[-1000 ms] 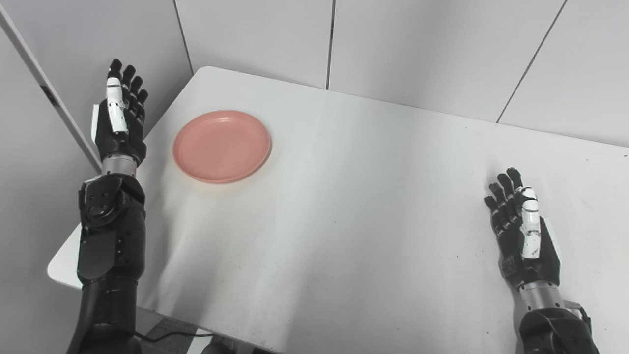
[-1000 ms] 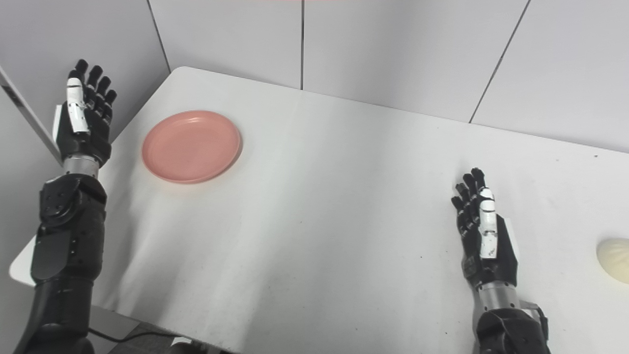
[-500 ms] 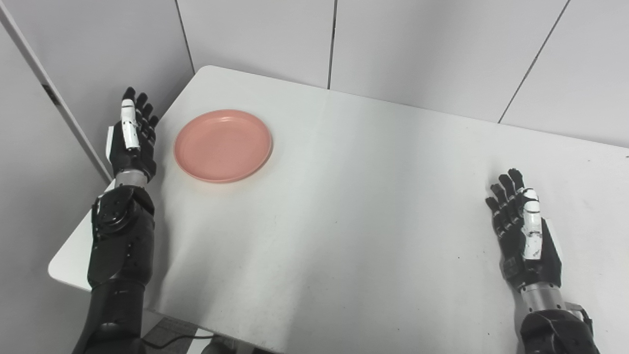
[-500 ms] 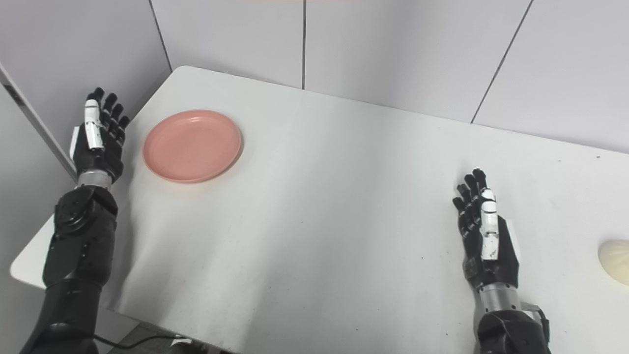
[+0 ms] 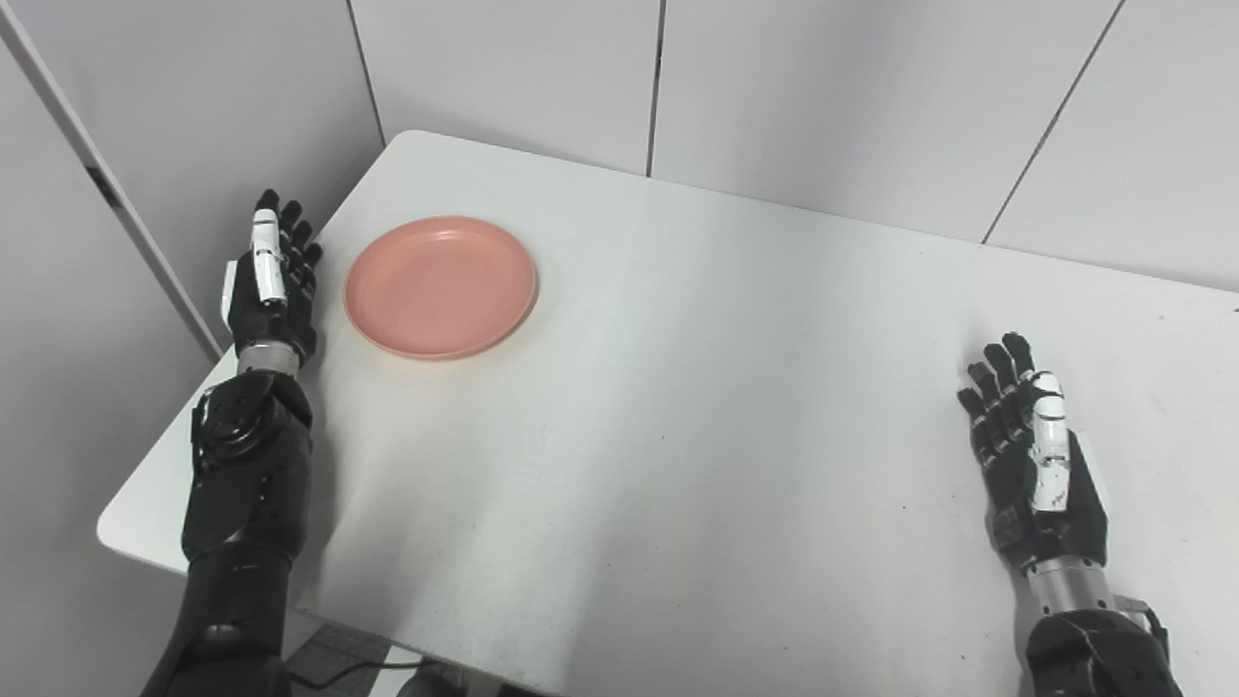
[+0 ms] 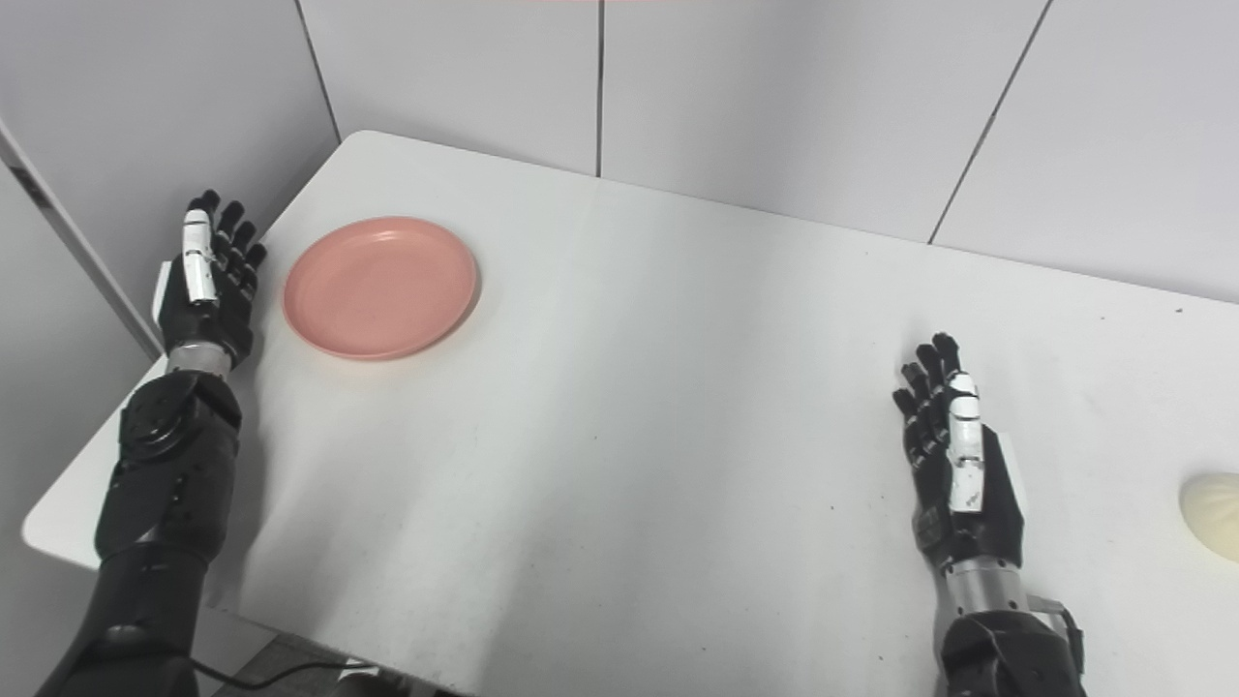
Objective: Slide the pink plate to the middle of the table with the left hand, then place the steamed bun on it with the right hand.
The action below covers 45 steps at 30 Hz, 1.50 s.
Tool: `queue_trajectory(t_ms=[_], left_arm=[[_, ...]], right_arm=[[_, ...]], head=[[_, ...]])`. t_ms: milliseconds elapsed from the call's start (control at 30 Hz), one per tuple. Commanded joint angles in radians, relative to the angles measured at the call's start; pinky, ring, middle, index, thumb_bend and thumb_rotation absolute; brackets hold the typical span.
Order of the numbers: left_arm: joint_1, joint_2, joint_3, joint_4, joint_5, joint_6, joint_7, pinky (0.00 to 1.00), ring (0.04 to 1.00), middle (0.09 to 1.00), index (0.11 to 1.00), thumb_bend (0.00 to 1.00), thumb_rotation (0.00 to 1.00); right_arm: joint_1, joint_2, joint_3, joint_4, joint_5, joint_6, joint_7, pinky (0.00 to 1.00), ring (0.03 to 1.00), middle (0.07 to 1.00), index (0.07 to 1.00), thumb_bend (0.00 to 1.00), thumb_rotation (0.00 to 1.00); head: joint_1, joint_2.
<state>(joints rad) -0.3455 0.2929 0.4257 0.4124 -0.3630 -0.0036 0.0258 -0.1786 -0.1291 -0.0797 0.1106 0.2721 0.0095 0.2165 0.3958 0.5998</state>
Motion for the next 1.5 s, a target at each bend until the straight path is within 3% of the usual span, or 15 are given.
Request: queue_trajectory(t_ms=[0, 833, 1100, 1267, 1467], left_arm=[[-0.018, -0.006, -0.019, 0.020, 0.004, 0.005, -0.012, 1.00, 0.989, 0.980, 1.000, 0.39, 1.00], [-0.012, -0.118, -0.233, -0.006, 0.037, 0.061, -0.106, 1.00, 0.979, 0.965, 0.991, 0.39, 1.00], [0.003, -0.131, -0.295, -0.050, 0.062, 0.093, -0.135, 0.99, 0.958, 0.956, 0.979, 0.41, 1.00], [0.006, -0.136, -0.330, -0.071, 0.061, 0.116, -0.172, 1.00, 0.983, 0.977, 0.997, 0.42, 1.00], [0.003, -0.148, -0.374, -0.096, 0.084, 0.138, -0.195, 0.99, 0.978, 0.978, 0.998, 0.41, 1.00]], right_arm=[[0.038, 0.000, -0.007, 0.022, 0.010, 0.008, 0.003, 1.00, 1.000, 1.000, 1.000, 0.13, 1.00], [0.046, 0.015, 0.010, 0.003, -0.029, 0.011, -0.021, 1.00, 1.000, 1.000, 1.000, 0.16, 1.00], [0.049, 0.032, 0.016, 0.001, -0.058, 0.003, -0.041, 1.00, 1.000, 1.000, 1.000, 0.16, 1.00], [0.055, 0.042, 0.028, -0.027, -0.076, 0.034, -0.059, 1.00, 1.000, 1.000, 1.000, 0.18, 1.00], [0.058, 0.055, 0.042, -0.028, -0.092, 0.040, -0.077, 1.00, 1.000, 1.000, 1.000, 0.18, 1.00]], head=[[-0.003, 0.001], [-0.054, 0.015], [-0.109, 0.026], [-0.140, 0.033], [-0.214, 0.040]])
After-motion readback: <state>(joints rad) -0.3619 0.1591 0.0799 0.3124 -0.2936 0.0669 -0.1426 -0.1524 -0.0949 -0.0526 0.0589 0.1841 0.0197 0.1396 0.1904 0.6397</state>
